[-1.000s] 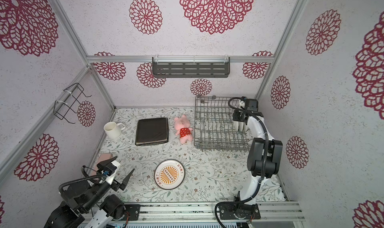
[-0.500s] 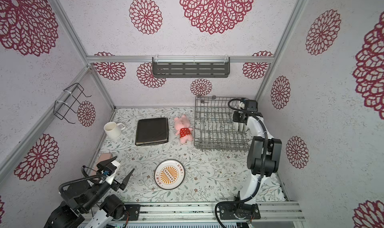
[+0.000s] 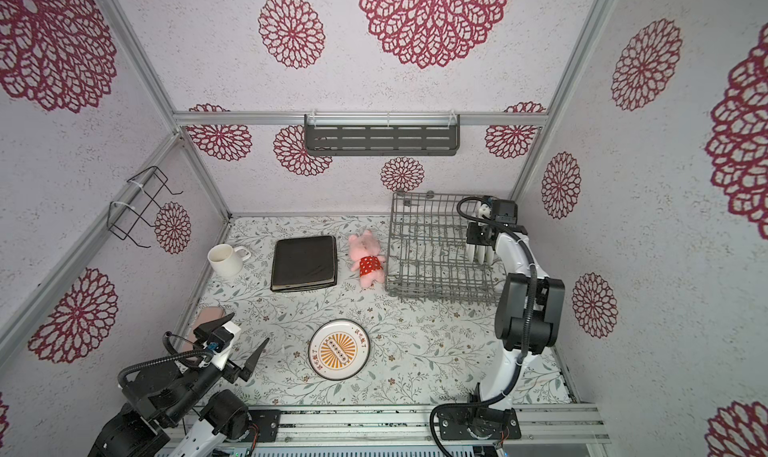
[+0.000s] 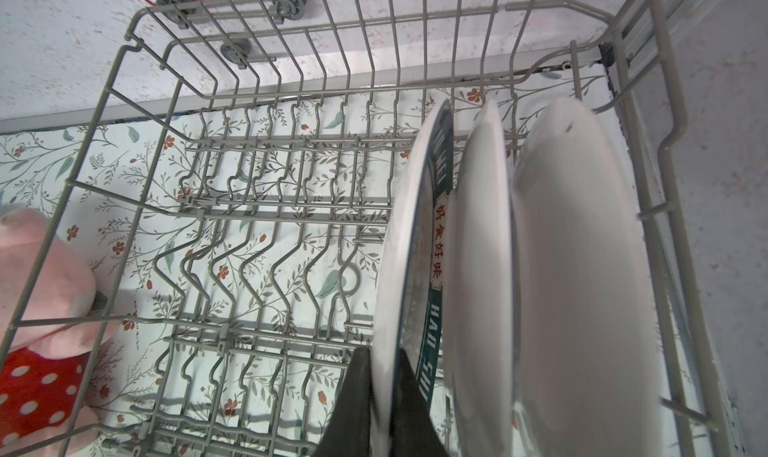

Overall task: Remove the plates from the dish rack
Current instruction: 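Lower the right gripper and close it on the green-rimmed plate's rim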

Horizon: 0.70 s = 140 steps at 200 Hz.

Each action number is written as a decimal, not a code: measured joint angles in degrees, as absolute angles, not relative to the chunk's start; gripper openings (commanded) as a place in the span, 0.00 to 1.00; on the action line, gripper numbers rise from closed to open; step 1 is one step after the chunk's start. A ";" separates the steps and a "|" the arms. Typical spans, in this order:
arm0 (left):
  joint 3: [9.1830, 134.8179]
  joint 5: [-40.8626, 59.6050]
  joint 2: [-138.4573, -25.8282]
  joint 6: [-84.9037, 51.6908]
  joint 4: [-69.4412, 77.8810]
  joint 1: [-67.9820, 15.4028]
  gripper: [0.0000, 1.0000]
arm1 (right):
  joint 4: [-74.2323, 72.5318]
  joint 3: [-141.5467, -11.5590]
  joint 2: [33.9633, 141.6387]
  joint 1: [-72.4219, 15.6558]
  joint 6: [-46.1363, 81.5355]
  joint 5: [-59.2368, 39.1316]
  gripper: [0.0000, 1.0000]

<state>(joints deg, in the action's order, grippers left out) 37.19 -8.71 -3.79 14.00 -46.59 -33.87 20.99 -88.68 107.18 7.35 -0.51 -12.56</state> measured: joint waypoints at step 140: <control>37.12 -8.64 -3.77 14.13 -46.59 -33.87 0.97 | 22.26 -89.01 106.56 7.44 -3.05 -14.76 0.06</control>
